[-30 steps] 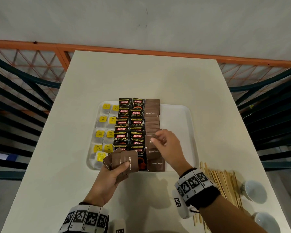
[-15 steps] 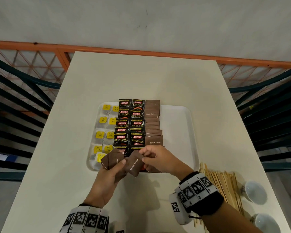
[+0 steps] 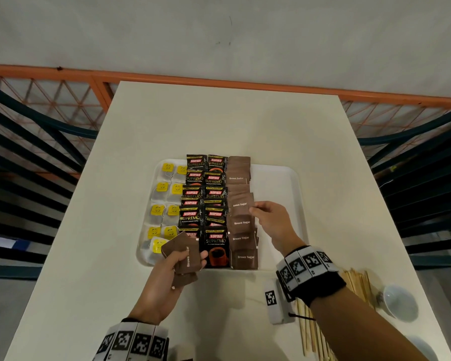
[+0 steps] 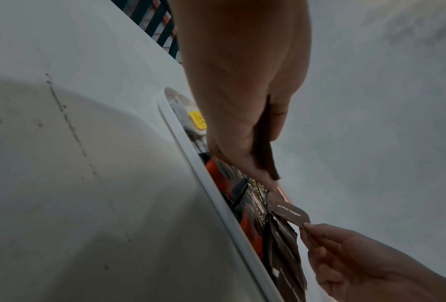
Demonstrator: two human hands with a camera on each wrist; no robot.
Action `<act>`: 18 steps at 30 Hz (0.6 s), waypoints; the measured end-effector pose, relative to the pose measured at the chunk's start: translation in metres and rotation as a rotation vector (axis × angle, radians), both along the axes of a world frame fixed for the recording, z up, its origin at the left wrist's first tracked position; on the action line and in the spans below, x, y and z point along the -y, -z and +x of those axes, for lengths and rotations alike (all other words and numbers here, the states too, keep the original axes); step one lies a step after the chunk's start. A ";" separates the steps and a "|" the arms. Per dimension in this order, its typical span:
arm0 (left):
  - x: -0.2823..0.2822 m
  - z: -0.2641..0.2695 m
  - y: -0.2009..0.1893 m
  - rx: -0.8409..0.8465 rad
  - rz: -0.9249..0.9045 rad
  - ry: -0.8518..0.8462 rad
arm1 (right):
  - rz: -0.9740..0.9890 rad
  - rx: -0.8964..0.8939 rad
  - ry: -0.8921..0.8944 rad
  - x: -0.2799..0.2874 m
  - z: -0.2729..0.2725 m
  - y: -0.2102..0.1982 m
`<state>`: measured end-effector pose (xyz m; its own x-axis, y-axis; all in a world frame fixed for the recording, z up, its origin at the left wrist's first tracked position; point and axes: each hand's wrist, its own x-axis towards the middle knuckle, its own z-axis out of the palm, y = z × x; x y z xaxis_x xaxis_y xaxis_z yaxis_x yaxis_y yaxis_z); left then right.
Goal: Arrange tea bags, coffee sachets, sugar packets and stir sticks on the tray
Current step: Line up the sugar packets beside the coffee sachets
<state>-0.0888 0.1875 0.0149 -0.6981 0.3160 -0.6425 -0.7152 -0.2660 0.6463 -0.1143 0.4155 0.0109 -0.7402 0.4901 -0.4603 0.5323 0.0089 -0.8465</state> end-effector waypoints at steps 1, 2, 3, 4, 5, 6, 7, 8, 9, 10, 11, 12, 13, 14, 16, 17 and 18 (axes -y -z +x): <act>0.000 0.000 0.000 -0.003 -0.007 0.001 | 0.013 0.005 0.008 0.000 0.000 0.004; 0.000 0.000 0.000 -0.008 -0.015 0.002 | 0.030 0.006 0.018 0.000 0.000 0.007; 0.000 -0.001 0.000 -0.015 -0.027 0.010 | 0.051 0.005 0.024 0.000 0.000 0.009; 0.000 0.000 0.000 -0.024 -0.040 0.019 | 0.079 0.007 0.024 0.001 0.000 0.011; 0.000 0.000 0.000 -0.031 -0.056 0.024 | 0.113 0.012 0.017 0.001 0.000 0.012; 0.000 0.000 0.000 -0.037 -0.072 0.027 | 0.149 0.016 0.010 0.002 0.000 0.013; 0.000 0.000 0.001 -0.042 -0.088 0.028 | 0.183 0.018 0.005 0.003 0.000 0.013; 0.000 0.000 0.000 -0.048 -0.099 0.028 | 0.213 0.020 0.001 0.004 0.001 0.013; -0.001 0.001 -0.001 -0.054 -0.105 0.025 | 0.235 0.017 0.001 0.005 0.001 0.013; -0.002 0.001 -0.001 -0.058 -0.110 0.022 | 0.256 0.014 0.001 0.005 0.002 0.013; -0.002 0.002 -0.001 -0.065 -0.112 0.017 | 0.291 0.008 -0.007 0.006 0.003 0.012; -0.003 0.002 -0.001 -0.073 -0.113 0.017 | 0.344 0.000 -0.029 0.008 0.004 0.010; -0.003 0.002 0.000 -0.083 -0.114 0.022 | 0.395 -0.017 -0.066 0.012 0.006 0.006; -0.003 0.003 0.000 -0.093 -0.115 0.032 | 0.423 -0.046 -0.118 0.017 0.007 0.000; -0.004 0.003 0.002 -0.113 -0.121 0.049 | 0.380 -0.096 -0.294 0.030 0.011 -0.012; -0.005 0.003 0.003 -0.122 -0.122 0.054 | 0.331 -0.107 -0.423 0.036 0.013 -0.017; -0.006 0.003 0.004 -0.128 -0.121 0.058 | 0.278 -0.100 -0.562 0.041 0.015 -0.021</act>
